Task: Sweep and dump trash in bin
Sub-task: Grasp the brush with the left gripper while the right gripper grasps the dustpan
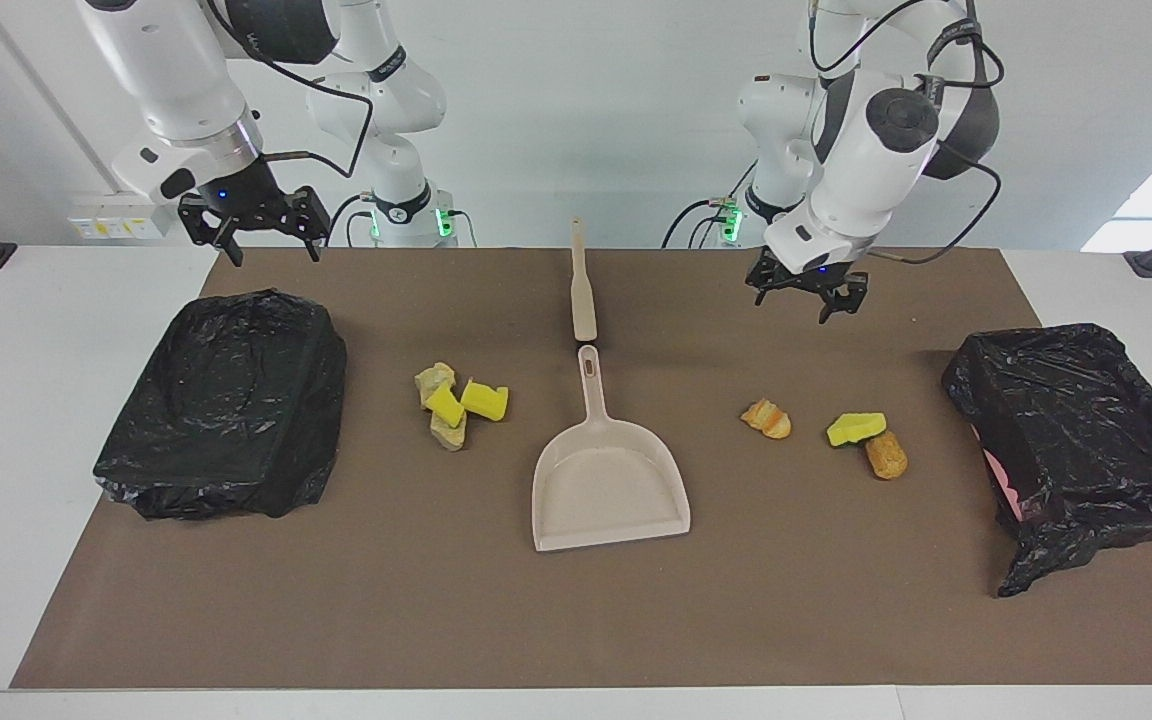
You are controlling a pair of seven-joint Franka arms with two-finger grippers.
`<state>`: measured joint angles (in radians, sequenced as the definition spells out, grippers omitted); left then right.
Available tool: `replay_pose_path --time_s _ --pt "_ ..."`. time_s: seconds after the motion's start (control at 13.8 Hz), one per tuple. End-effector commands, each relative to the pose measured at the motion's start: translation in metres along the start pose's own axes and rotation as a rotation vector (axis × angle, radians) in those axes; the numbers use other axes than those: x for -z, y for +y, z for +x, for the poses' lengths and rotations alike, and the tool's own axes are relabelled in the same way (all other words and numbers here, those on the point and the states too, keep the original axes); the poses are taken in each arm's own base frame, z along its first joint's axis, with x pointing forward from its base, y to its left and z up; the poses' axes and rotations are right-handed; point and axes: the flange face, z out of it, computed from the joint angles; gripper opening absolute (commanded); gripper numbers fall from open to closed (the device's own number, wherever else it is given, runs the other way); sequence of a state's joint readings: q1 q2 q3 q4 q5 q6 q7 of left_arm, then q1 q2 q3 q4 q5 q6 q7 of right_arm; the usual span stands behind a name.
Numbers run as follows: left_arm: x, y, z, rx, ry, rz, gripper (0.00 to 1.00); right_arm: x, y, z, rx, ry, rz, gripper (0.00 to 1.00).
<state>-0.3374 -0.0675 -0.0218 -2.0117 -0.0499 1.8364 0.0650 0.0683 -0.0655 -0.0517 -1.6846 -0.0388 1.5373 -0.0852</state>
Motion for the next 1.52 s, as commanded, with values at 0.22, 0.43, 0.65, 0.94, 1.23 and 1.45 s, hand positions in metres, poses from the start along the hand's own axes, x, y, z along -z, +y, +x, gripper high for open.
replay_pose_path --time_s 0.22,0.43,0.65,0.94,1.23,1.45 --pt "-0.042 0.121 -0.026 0.056 0.013 0.006 1.00 -0.031 -0.025 0.018 -0.020 0.012 0.009 1.00" --pt "-0.054 0.190 -0.049 0.063 0.014 0.001 1.00 -0.059 -0.037 0.037 0.000 -0.011 0.013 1.00" --pt "-0.072 0.242 -0.079 0.110 0.041 -0.030 1.00 -0.089 -0.058 0.060 0.024 -0.015 0.010 1.00" --pt "-0.120 0.289 -0.109 0.153 0.084 -0.050 1.00 -0.130 -0.102 0.092 -0.006 0.008 0.012 1.00" --pt "-0.148 0.319 -0.134 0.167 0.095 -0.057 1.00 -0.139 -0.116 0.119 -0.076 0.008 0.071 1.00" --pt "-0.151 0.324 -0.138 0.178 0.089 -0.055 1.00 -0.140 -0.121 0.122 -0.104 0.007 0.080 1.00"
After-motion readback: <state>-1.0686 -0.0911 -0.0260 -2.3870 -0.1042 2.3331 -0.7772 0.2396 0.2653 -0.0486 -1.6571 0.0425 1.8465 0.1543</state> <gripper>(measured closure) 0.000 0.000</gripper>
